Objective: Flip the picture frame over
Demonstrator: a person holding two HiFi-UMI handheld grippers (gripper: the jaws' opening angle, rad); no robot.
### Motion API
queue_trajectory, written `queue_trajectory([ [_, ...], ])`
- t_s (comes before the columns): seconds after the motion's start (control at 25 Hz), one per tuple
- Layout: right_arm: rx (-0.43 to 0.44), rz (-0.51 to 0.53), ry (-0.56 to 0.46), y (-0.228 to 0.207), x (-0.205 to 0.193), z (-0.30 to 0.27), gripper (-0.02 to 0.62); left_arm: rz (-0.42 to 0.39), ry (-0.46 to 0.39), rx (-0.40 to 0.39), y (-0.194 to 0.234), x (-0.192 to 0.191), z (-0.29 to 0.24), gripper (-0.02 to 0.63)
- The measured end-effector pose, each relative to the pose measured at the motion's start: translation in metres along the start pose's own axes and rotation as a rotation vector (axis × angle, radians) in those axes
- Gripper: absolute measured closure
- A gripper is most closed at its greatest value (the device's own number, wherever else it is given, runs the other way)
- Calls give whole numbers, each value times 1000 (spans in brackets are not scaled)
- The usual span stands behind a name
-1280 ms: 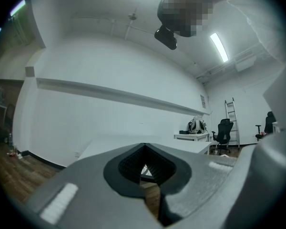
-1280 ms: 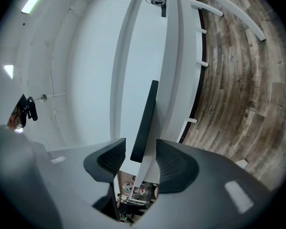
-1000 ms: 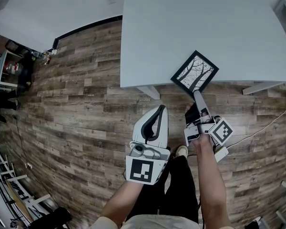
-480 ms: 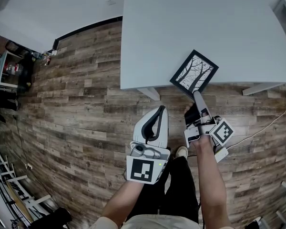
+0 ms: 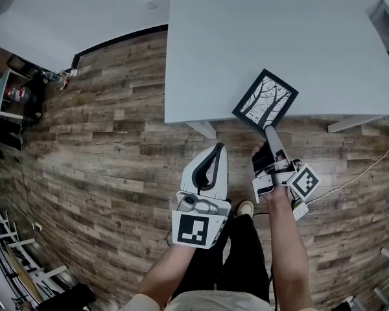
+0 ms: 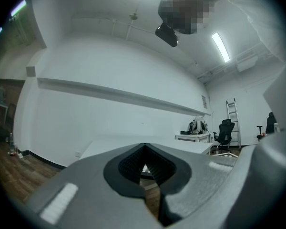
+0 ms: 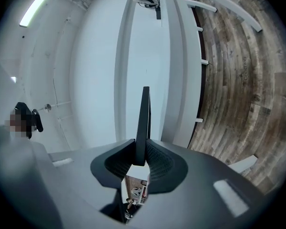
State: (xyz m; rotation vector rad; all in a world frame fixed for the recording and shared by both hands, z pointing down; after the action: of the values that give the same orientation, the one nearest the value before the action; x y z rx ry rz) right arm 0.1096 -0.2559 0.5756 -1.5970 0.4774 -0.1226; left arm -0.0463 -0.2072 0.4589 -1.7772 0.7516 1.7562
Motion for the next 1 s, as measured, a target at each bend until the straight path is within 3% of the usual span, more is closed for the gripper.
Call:
queue_trajectory([
  [0.4,15,145,-17,27,28,10,500,-11,-9,7,-1,2,5,606],
  [0.84,-48,450,-23,74,63,20,500,-10,1,13,-7,19,3,604],
  [1.0,-81,543,-21,81,69,21,500,25,14,29,-5,18,6,604],
])
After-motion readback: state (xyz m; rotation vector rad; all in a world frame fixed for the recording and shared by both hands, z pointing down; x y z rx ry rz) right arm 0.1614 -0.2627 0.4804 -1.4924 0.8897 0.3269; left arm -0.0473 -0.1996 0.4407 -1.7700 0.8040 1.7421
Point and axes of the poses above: the fingertips, and each gripper's own axes: z backward along the fingers, y to its left, x out of its top, the point moved 3 cm from there along z, backward along the fingers, and after that the axes turned 15 degrees about -x, right-handed, at the moved point
